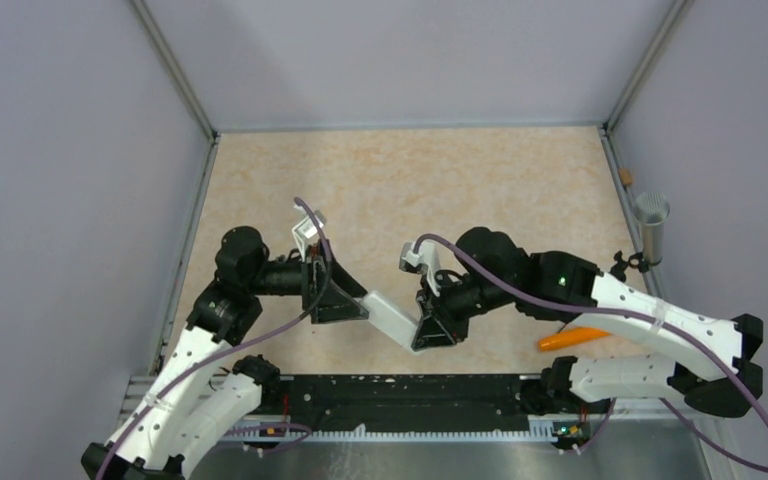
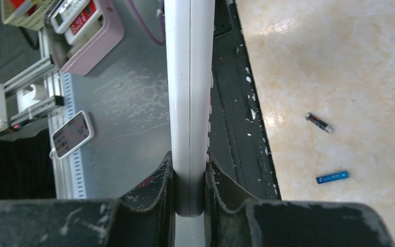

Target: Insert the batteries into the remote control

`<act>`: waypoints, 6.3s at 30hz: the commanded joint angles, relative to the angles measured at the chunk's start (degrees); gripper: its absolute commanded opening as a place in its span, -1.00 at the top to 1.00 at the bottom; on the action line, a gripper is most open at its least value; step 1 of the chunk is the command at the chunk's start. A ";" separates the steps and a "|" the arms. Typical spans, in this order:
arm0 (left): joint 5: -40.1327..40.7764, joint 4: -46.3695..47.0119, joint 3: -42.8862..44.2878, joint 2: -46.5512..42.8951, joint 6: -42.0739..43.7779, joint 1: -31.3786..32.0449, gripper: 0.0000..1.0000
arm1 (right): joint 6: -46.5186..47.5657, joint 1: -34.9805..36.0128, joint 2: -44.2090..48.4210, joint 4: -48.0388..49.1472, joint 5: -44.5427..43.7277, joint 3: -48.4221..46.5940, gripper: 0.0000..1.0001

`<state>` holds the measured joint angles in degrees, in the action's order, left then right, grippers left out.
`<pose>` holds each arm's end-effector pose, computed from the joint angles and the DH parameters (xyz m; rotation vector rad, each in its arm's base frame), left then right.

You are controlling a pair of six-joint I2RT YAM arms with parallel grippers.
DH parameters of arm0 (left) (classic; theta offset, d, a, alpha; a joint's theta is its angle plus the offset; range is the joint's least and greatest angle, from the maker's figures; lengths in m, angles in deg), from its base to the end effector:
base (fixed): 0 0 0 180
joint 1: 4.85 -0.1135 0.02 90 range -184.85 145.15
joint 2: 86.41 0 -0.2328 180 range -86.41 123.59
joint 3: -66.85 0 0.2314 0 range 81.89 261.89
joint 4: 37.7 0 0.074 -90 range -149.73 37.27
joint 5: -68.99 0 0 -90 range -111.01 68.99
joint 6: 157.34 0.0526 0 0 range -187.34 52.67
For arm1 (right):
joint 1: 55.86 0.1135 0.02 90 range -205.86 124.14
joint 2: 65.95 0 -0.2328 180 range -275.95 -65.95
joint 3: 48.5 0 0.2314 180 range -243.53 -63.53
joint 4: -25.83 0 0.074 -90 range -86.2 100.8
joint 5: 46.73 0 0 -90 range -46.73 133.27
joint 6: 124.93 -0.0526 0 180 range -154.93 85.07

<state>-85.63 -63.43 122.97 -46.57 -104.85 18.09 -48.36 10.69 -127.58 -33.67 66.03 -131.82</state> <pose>0.1275 -0.1056 0.3117 0.7044 1.8448 -1.6935 0.0694 0.2110 0.3288 -1.3059 2.0745 1.1440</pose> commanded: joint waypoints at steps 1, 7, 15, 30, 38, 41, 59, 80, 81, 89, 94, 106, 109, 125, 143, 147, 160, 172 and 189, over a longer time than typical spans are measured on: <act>-4.15 2.95 1.68 -1.12 1.03 0.87 -0.97 | 1.29 -1.09 -1.77 0.20 7.65 -5.41 1.00; -4.23 3.05 1.53 -3.59 1.89 2.04 -0.95 | 1.75 -2.83 -5.41 -1.83 11.76 -9.70 1.00; -3.89 2.89 2.10 -4.75 2.54 2.35 -0.71 | 1.06 -4.19 -9.60 -1.41 17.26 -10.32 1.00; -2.50 1.50 2.03 -4.76 4.04 2.59 -0.12 | 1.26 -5.72 -12.84 -1.70 20.44 -12.06 1.00; -3.14 2.53 1.45 -4.57 3.06 2.80 0.23 | 1.67 -6.46 -13.83 -1.76 21.05 -13.01 1.00; -2.70 2.53 1.21 -4.55 2.94 2.98 0.59 | 1.78 -6.56 -14.24 -1.83 21.25 -13.13 1.00; 11.77 2.80 -3.85 -6.95 -0.05 2.99 1.00 | -7.87 -9.44 -0.44 9.46 -0.89 2.14 -0.21; 21.99 21.99 -16.58 -10.94 -18.57 2.85 1.00 | -29.58 -9.96 17.05 35.99 -15.01 28.82 -0.40; 21.67 24.28 -17.29 -10.73 -19.90 2.89 1.00 | -30.34 -9.98 16.97 38.34 -14.77 29.69 -0.40; 21.12 31.34 -20.20 -10.41 -25.50 2.90 1.00 | -36.56 -9.94 17.28 51.14 -15.82 35.92 -0.38; 20.80 33.20 -21.47 -10.13 -26.60 2.85 1.00 | -37.45 -9.99 17.69 55.24 -16.06 37.21 -0.35; 21.10 31.42 -20.69 -9.59 -25.15 2.90 1.00 | -37.90 -10.02 19.09 56.88 -16.38 38.00 -0.13; 21.29 31.38 -20.65 -9.56 -25.24 2.84 1.00 | -37.98 -10.01 18.92 57.26 -16.22 38.01 -0.08; 20.78 34.30 -20.59 -8.01 -26.82 2.83 1.00 | -39.30 -9.91 16.56 61.68 -14.17 39.33 0.05; 21.89 34.18 -21.16 -8.25 -27.30 2.85 1.00 | -38.95 -9.92 17.84 62.86 -12.71 40.40 1.00; 23.36 33.84 -21.29 -9.14 -27.52 2.86 1.00 | -38.79 -9.97 22.23 59.89 -14.21 41.54 1.00; 27.09 31.95 -21.26 -9.89 -27.17 2.81 1.00 | -38.94 -9.93 30.46 53.71 -16.92 43.73 1.00; 32.85 18.49 -17.37 -13.26 -20.33 2.11 1.00 | -37.29 -9.97 30.15 46.07 -23.18 41.25 1.00; 39.14 3.95 -15.80 -12.29 -14.09 1.97 1.00 | -33.13 -16.28 0.73 49.87 -22.99 33.81 1.00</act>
<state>-46.96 -61.02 107.16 -59.23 -119.63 20.36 -82.88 -2.45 -122.03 9.81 41.01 -95.56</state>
